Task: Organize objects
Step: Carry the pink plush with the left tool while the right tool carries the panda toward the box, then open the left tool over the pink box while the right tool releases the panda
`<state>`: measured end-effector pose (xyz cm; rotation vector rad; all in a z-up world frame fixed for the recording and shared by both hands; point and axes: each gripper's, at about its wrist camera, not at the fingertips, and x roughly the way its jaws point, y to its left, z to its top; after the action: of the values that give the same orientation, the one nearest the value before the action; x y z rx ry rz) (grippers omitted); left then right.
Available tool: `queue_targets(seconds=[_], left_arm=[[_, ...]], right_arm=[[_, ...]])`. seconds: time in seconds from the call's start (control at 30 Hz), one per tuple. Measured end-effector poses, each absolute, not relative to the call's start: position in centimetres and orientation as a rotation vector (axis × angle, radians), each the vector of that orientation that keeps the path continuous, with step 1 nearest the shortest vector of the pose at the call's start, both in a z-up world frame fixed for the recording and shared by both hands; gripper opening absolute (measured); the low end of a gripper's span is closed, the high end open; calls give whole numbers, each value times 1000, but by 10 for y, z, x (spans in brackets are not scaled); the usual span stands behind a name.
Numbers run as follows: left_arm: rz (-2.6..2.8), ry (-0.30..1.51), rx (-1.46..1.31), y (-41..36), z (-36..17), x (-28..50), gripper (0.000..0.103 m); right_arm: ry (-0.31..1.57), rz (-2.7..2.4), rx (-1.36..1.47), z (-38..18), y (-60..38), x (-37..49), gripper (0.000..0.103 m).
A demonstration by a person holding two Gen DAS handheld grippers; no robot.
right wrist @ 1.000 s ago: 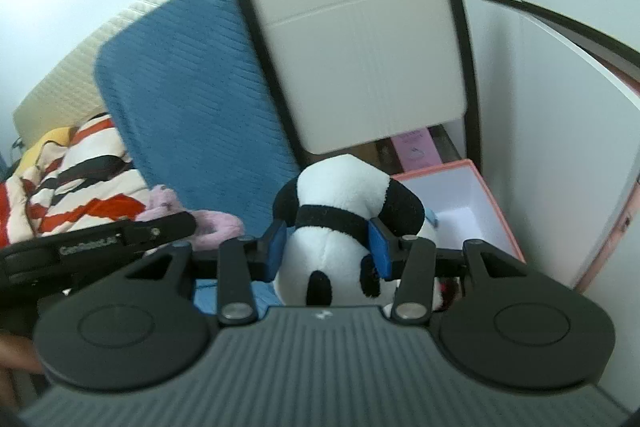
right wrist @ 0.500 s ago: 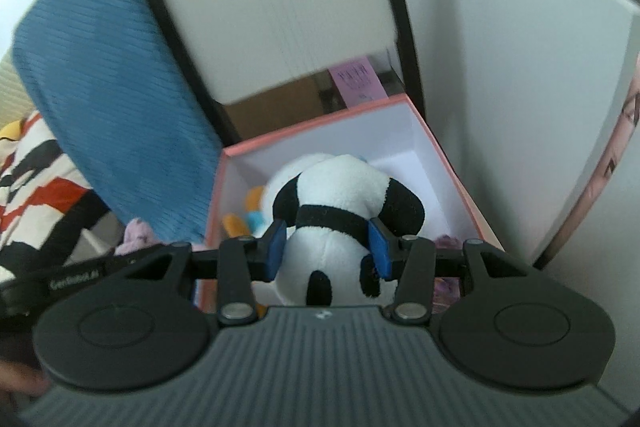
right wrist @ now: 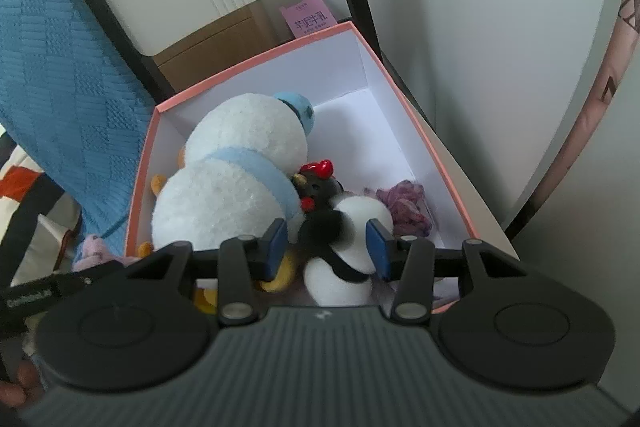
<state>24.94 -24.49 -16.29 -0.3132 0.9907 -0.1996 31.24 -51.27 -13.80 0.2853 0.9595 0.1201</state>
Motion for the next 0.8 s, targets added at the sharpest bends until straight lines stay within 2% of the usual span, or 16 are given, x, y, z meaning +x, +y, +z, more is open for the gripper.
queue_targets(seconds=[0.07, 0.13, 0.17, 0.47, 0.8], left_arm=[[-206, 988, -323, -242, -160, 249, 43], [-191, 984, -308, -241, -154, 249, 63], [-187, 969, -294, -241, -148, 247, 65], [-238, 853, -299, -230, -94, 228, 65], [-301, 712, -289, -215, -27, 186, 65]], right_arm=[[967, 117, 282, -136, -514, 312, 50], [971, 105, 287, -132, -514, 314, 52], [964, 105, 293, -128, -514, 314, 52], [820, 136, 294, -64, -509, 292, 52], [671, 187, 275, 14, -494, 227, 52]])
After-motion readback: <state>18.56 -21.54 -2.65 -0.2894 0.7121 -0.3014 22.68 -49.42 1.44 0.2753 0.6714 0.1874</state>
